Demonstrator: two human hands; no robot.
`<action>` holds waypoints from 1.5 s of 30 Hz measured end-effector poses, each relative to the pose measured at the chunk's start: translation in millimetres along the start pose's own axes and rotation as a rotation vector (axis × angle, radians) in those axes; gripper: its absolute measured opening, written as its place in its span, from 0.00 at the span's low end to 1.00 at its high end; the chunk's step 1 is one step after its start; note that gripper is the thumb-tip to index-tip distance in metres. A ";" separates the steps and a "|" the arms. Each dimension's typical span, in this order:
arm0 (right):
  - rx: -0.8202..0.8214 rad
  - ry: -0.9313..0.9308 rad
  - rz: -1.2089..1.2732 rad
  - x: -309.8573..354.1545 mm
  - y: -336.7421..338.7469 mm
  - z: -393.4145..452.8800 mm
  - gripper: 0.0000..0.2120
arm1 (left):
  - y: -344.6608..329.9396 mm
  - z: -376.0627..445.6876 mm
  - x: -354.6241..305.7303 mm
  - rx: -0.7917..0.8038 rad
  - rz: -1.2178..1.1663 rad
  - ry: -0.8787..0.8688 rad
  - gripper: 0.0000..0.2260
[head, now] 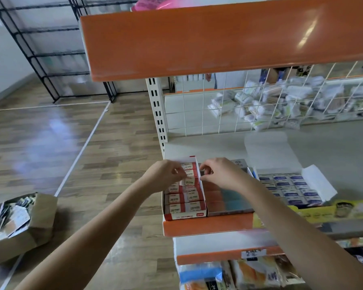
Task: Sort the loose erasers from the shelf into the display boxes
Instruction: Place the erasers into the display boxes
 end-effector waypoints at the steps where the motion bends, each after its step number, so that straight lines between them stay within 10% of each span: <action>1: 0.003 0.000 0.011 -0.2 -0.1 0.1 0.14 | 0.0 0.7 -1.0 0.000 0.000 -0.002 0.08; 19: 0.033 -0.021 0.084 -3.4 -2.2 -2.3 0.16 | -10.4 6.2 -6.6 -0.037 0.060 -0.067 0.06; 34: 0.048 -0.040 0.108 -2.2 -1.7 -2.4 0.15 | -21.7 24.0 -19.1 0.458 0.162 -0.053 0.15; 45: 0.049 -0.025 0.106 -4.1 -3.8 0.9 0.15 | -20.1 23.5 -21.9 0.376 0.163 -0.044 0.11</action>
Point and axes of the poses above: each hand's wrist, its own z-axis towards the middle knuckle, its own y-axis out of the back of the hand, x = y × z, the point moved 8 cm from there along z, towards the middle knuckle, and after that the axes turned 5 degrees about x, right-handed, at the moved point
